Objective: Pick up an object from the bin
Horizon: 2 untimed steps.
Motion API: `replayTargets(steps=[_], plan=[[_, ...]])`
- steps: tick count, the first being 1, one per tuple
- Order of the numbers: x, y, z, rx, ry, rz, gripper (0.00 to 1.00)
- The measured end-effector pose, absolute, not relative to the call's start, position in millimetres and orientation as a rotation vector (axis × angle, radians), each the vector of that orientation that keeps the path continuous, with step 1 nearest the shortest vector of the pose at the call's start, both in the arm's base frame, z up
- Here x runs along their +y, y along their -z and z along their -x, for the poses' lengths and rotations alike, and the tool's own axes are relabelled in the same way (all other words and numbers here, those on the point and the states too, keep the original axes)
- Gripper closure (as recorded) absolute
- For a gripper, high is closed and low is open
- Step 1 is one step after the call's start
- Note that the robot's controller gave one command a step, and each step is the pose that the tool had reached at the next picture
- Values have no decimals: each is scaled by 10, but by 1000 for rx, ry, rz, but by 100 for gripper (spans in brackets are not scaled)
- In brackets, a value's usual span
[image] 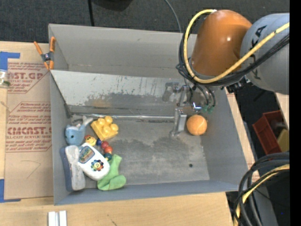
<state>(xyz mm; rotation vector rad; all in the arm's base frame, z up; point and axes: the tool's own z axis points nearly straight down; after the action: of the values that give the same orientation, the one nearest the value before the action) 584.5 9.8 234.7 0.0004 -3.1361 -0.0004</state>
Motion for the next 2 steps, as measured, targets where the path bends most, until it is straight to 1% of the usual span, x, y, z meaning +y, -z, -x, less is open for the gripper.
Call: replayTargets(steps=[1,2], plan=[[98,-2396,-5858,-3144,1,0,0],[370,-1949,-5790,-3149,1,61,0]])
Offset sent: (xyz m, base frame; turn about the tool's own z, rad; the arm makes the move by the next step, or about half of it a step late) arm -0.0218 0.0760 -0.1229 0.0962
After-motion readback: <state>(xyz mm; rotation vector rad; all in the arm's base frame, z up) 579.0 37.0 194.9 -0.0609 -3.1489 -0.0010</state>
